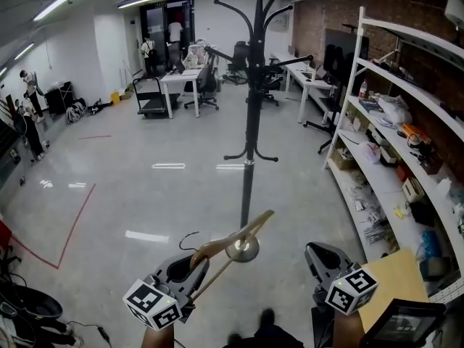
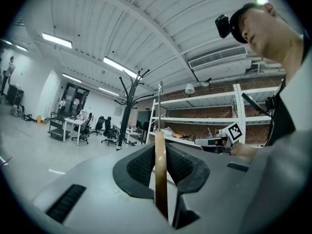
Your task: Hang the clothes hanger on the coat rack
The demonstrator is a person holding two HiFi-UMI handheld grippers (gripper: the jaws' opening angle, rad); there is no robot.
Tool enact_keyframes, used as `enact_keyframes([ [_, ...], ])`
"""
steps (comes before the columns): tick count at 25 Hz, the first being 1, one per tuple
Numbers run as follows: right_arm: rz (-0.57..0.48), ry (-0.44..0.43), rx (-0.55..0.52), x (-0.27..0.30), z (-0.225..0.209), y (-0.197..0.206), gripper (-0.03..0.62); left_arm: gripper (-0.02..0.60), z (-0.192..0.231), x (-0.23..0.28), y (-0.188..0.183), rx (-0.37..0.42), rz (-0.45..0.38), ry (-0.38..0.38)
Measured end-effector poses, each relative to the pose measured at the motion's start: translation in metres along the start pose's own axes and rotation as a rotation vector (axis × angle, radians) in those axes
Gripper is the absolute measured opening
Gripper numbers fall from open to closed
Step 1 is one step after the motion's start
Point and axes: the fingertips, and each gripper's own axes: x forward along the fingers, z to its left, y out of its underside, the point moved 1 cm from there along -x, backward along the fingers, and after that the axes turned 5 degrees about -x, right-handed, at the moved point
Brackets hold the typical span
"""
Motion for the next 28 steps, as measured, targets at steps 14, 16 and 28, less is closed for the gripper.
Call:
enact_keyframes([
  [14,-0.138,-0.096,-0.064,0.133,-0.139,-0.071,0.009,0.052,0.05,0.18,-0.086,0.142,-0.008,0.088],
  [16,-0.178,-0.128,-0.084,0.141,-0.156,-0.091,0.008,0.051,0.054,0.205,-0.1,0.158,-0.008,0.101],
  [28,-0.25,-0.244,-0.146,0.218,-0.19,-0.143,0.009,0.052,0.092,0.317,-0.156,0.216,0.106,0.24],
])
